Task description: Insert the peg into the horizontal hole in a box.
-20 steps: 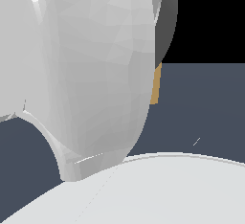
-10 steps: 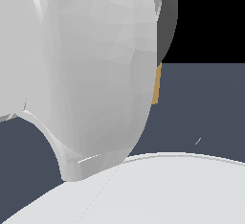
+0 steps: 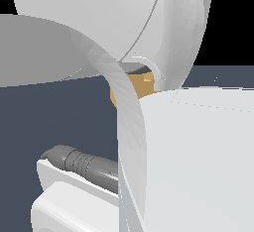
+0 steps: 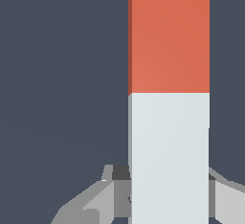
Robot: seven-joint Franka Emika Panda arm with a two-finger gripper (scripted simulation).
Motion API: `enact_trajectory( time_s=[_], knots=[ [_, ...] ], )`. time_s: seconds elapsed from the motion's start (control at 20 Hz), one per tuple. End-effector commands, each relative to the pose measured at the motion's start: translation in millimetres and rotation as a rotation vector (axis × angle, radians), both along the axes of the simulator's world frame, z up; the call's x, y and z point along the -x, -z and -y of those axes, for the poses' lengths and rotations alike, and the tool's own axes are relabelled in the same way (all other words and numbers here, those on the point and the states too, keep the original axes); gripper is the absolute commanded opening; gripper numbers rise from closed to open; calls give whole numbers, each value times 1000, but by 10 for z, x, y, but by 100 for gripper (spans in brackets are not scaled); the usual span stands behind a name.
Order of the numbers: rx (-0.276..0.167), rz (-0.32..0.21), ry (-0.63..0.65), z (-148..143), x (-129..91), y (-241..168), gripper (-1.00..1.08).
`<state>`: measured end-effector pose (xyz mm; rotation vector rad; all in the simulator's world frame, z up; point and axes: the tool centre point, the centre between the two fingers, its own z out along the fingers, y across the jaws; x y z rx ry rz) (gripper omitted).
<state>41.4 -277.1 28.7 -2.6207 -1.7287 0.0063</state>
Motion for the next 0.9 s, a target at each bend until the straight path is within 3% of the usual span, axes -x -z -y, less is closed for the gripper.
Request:
enact_trajectory(
  time_s=[0.0, 0.2, 0.45, 0.85],
  knots=[
    [1, 4, -57, -267, -185, -114, -100],
    [2, 4, -182, -869, -506, -326, -100],
    [2, 4, -374, -1859, -846, -646, -100],
    [0, 4, -609, -3131, -988, -1030, -100]
  ],
)
